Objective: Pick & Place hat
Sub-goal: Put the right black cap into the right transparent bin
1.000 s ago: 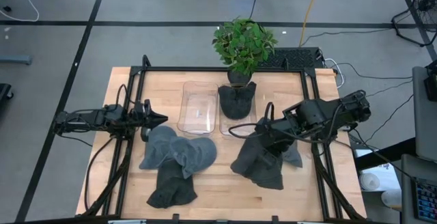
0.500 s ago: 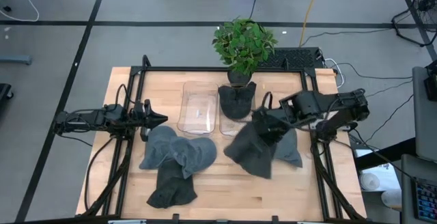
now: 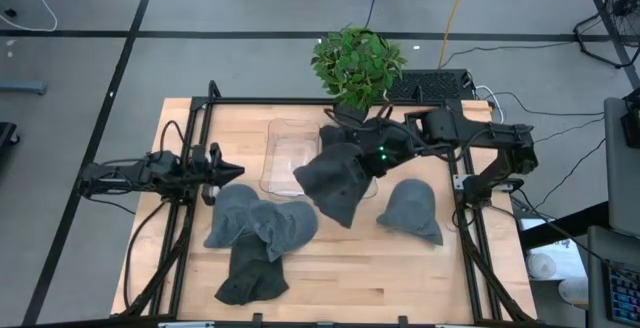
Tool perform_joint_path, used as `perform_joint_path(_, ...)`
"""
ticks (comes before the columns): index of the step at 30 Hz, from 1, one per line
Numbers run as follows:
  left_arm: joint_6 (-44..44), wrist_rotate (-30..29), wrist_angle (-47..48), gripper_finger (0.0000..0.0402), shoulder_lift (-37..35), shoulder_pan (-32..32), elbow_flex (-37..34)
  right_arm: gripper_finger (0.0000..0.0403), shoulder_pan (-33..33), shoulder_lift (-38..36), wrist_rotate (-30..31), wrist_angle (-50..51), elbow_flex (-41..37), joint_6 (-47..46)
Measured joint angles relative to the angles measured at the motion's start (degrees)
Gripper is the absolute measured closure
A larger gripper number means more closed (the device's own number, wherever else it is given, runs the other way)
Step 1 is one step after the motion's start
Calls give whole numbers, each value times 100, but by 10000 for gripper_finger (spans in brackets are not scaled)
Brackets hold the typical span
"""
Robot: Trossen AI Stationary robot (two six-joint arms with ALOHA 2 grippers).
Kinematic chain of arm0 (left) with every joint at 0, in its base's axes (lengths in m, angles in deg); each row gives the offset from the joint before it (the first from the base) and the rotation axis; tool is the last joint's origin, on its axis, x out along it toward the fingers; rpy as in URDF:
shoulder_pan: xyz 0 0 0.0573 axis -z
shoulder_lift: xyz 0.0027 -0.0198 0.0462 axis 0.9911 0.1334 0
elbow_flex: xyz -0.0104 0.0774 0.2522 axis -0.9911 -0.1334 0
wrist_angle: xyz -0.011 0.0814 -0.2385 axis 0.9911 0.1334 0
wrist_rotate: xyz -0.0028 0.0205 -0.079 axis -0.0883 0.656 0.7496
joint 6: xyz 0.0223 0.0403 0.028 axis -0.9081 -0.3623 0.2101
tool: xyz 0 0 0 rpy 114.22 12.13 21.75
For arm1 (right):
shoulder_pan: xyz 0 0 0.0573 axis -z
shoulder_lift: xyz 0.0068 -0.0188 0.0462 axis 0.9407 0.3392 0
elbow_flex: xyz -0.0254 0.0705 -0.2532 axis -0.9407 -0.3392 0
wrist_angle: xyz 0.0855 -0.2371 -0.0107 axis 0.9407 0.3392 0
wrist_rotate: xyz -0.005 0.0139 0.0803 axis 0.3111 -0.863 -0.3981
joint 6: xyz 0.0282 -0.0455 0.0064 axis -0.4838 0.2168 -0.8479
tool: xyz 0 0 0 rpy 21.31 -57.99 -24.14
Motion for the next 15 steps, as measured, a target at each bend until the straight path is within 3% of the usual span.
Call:
perform_joint_path(4, -146, -132, -693, 331, 0, 0, 0, 403, 5, 0, 53, -7, 0, 17)
perform_joint_path(8, 46, -144, -717, 269, 31, 0, 101, 403, -11, 0, 148, -29, 0, 18)
perform_joint_path(15, -182, -437, -577, 142, 942, 0, 1301, 403, -11, 0, 327, -53, 0, 130)
